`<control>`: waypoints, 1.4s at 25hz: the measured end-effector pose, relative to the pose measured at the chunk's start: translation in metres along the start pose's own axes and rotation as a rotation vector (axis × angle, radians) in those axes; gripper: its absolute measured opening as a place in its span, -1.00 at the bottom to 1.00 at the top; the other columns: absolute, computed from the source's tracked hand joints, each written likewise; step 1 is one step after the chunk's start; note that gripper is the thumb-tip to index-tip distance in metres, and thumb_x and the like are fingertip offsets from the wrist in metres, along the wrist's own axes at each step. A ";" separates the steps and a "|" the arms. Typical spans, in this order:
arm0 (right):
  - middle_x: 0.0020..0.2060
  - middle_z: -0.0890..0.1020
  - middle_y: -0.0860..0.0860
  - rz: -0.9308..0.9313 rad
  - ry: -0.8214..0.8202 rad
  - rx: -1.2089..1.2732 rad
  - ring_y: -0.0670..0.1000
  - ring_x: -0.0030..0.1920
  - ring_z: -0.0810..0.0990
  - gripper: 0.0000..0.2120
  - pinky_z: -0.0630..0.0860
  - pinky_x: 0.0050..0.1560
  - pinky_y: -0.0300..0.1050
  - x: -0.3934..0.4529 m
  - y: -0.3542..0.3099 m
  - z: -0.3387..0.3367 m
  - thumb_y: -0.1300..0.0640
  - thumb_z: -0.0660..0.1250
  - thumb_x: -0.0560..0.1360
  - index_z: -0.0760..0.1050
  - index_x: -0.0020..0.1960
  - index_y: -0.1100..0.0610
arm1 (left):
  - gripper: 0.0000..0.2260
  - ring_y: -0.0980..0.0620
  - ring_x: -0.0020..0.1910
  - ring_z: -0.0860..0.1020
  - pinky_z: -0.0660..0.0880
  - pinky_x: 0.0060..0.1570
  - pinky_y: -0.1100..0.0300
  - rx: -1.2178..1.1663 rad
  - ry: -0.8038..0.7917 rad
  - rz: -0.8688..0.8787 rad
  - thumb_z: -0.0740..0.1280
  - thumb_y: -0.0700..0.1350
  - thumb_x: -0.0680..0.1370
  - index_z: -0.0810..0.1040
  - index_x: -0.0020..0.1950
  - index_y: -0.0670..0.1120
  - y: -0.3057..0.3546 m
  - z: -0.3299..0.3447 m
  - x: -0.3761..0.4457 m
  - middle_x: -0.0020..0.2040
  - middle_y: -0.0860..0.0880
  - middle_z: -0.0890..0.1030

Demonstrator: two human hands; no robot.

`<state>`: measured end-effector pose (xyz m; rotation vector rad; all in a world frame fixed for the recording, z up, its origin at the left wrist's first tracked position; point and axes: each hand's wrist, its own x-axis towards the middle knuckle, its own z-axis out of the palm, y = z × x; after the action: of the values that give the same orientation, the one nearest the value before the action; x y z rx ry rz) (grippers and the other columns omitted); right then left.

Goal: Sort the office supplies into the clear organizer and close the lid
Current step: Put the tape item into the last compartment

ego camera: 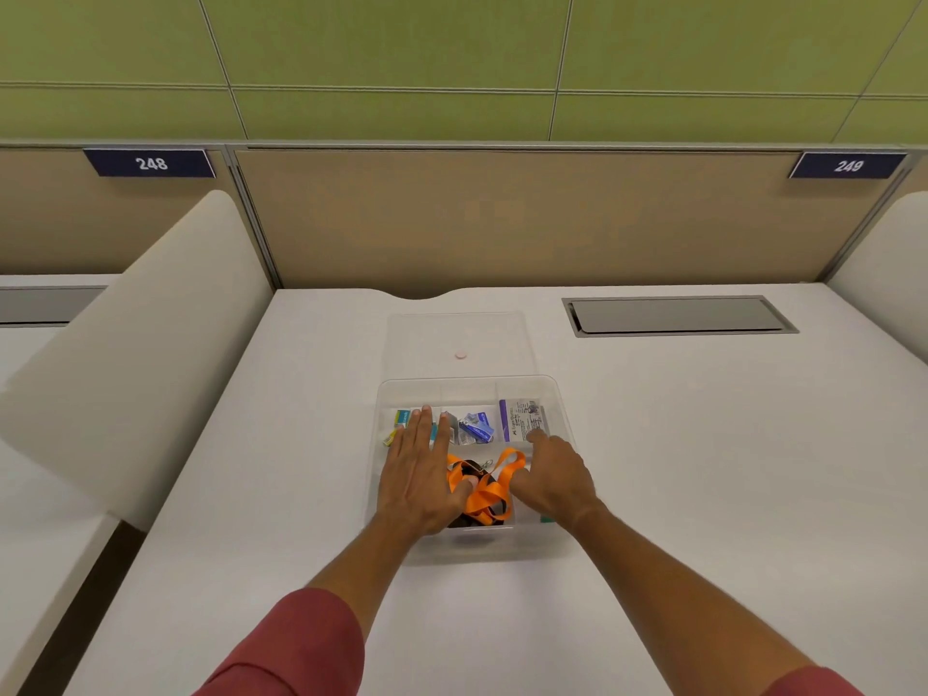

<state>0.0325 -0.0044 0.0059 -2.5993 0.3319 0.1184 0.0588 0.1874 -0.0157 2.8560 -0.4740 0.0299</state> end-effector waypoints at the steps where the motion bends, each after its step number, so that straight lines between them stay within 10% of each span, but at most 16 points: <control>1: 0.24 0.54 0.08 -0.039 -0.003 0.042 0.12 0.25 0.50 -0.50 0.49 0.21 -0.01 0.001 -0.003 -0.001 0.03 0.34 0.46 0.38 0.37 0.10 | -0.18 -0.07 0.55 -0.21 -0.23 0.49 0.03 -0.009 0.005 -0.001 0.10 0.32 0.47 -0.20 0.56 -0.01 0.000 -0.001 0.000 0.58 -0.11 -0.18; 6: 0.02 0.64 0.10 -0.241 -0.020 -0.095 0.09 0.06 0.59 -0.82 0.55 0.16 0.01 0.004 -0.019 0.005 0.21 0.34 0.51 0.60 0.10 0.15 | -0.17 -0.04 0.55 -0.22 -0.31 0.44 0.09 -0.026 0.015 -0.007 0.05 0.36 0.45 -0.18 0.57 -0.01 -0.006 -0.002 -0.005 0.58 -0.09 -0.19; 16: 0.03 0.63 0.14 -0.392 -0.071 -0.442 0.11 0.11 0.52 -0.78 0.51 0.09 -0.02 0.002 -0.039 0.022 0.06 0.30 0.52 0.55 0.11 0.14 | -0.18 -0.04 0.55 -0.24 -0.28 0.46 0.07 0.018 0.011 -0.032 -0.04 0.41 0.46 -0.16 0.57 -0.02 -0.031 -0.008 -0.017 0.58 -0.09 -0.19; 25: 0.53 0.19 0.10 -0.253 -0.008 -0.348 0.18 0.51 0.16 -0.28 0.19 0.45 0.10 0.004 -0.038 0.011 -0.27 0.16 0.49 0.08 0.54 0.02 | -0.16 -0.07 0.54 -0.26 -0.31 0.45 0.05 0.007 -0.006 -0.033 0.02 0.38 0.46 -0.22 0.56 -0.02 -0.041 -0.018 -0.005 0.57 -0.11 -0.24; 35: 0.55 0.06 0.15 -0.207 0.086 -0.318 0.18 0.54 0.04 -0.11 0.05 0.50 0.10 0.058 -0.032 -0.005 -0.43 0.07 0.43 -0.08 0.56 0.06 | -0.16 -0.07 0.55 -0.22 -0.23 0.50 0.01 0.017 -0.029 -0.036 0.11 0.33 0.48 -0.21 0.56 -0.05 -0.053 -0.024 0.038 0.58 -0.14 -0.20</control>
<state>0.0966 0.0072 0.0174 -2.9414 0.0762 -0.0157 0.1122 0.2301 -0.0024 2.8843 -0.4304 -0.0141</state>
